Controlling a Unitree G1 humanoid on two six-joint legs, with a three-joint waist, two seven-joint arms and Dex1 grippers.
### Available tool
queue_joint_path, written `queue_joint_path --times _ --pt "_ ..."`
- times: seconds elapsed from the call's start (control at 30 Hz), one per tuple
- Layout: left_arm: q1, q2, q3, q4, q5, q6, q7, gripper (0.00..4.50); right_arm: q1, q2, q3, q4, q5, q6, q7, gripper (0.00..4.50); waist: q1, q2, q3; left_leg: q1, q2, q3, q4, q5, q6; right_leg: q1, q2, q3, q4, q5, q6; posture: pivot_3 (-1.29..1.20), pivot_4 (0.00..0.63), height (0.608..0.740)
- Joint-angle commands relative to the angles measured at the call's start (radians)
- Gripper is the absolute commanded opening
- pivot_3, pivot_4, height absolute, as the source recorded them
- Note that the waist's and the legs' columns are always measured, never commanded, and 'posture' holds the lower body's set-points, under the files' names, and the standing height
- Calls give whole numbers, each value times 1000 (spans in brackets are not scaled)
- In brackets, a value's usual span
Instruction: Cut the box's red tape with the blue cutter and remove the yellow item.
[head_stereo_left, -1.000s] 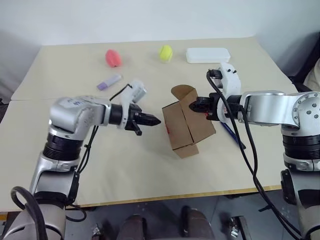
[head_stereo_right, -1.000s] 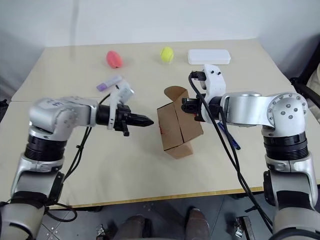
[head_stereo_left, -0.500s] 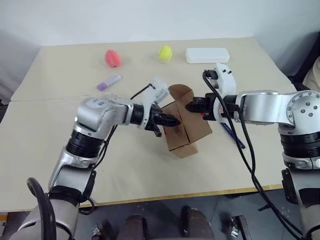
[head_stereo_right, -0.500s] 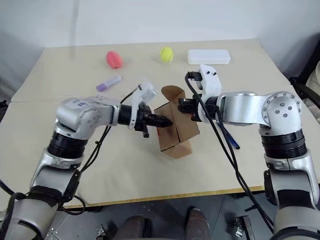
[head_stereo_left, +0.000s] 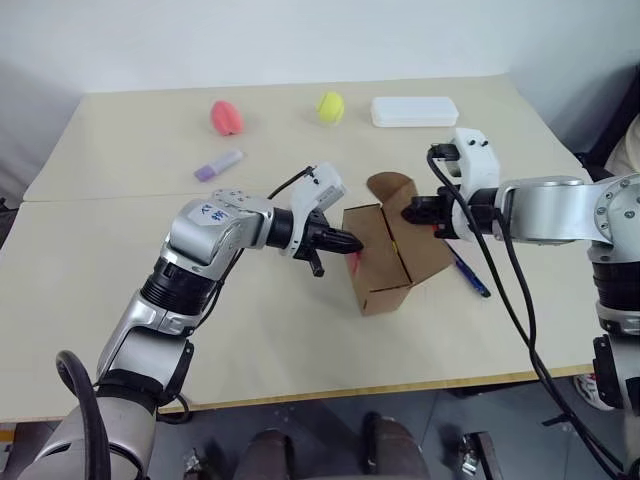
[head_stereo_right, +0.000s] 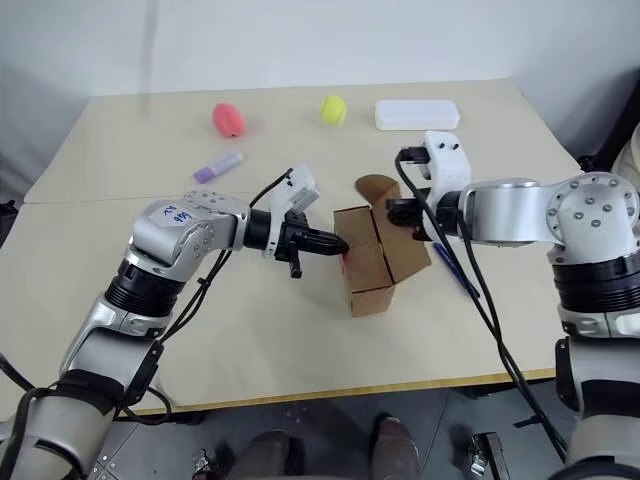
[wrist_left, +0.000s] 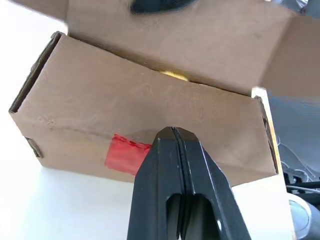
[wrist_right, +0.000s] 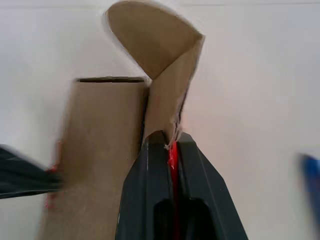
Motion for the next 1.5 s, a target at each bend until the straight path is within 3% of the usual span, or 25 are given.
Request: queue_joint_path --times 0.03,0.23,0.4,0.63,0.73,1.03,1.2,1.33,1.43,1.5 --pt "30 3 -44 13 37 12 -1 0 -24 8 -8 29 -115 44 72 57 0 0 0 0 0 0 0 0 0 0 0 0 0 0 0 0 150 740" --pt "47 -13 -51 -15 34 26 9 0 -49 67 -49 26 -214 116 159 57 0 0 0 0 0 0 -1 0 0 -1 0 0 0 0 0 0 150 740" --pt "75 16 -57 -59 26 63 7 0 14 61 -81 12 -347 171 220 57 2 0 0 0 0 0 -1 0 0 0 0 0 0 0 0 0 150 740" --pt "166 183 -92 -189 26 133 -33 0 109 14 -92 -9 -555 213 416 57 4 3 2 0 0 1 -3 0 1 -1 0 -1 -2 0 0 0 150 740" --pt "182 204 -90 -197 36 140 -22 0 118 32 -101 -11 -611 235 482 57 9 -1 4 -14 0 1 3 0 0 -13 0 0 0 0 0 0 150 740" --pt "154 125 -21 -137 42 116 40 0 131 116 -119 -62 -763 272 605 57 11 -1 4 -13 0 2 1 0 0 -13 0 -1 1 1 1 0 150 740" --pt "62 64 168 -110 -91 194 18 0 105 149 -146 -80 -829 307 646 57 1 -1 4 -13 0 2 1 0 -1 -13 0 -1 2 1 1 0 150 740" --pt "9 65 231 -133 -187 258 -31 0 98 166 -162 -91 -874 326 678 57 -1 -1 4 -12 0 2 -1 0 -1 -13 0 -1 2 1 1 0 150 740" --pt "-26 46 234 -125 -210 262 -31 0 99 171 -164 -98 -903 328 702 57 1 -1 4 -12 0 2 -1 0 -1 -13 0 -2 2 1 1 0 150 740" --pt "-35 27 160 -119 -177 219 -37 0 101 175 -165 -104 -916 328 711 57 1 -1 4 -12 0 2 0 0 -1 -13 0 -1 2 1 1 0 150 740"
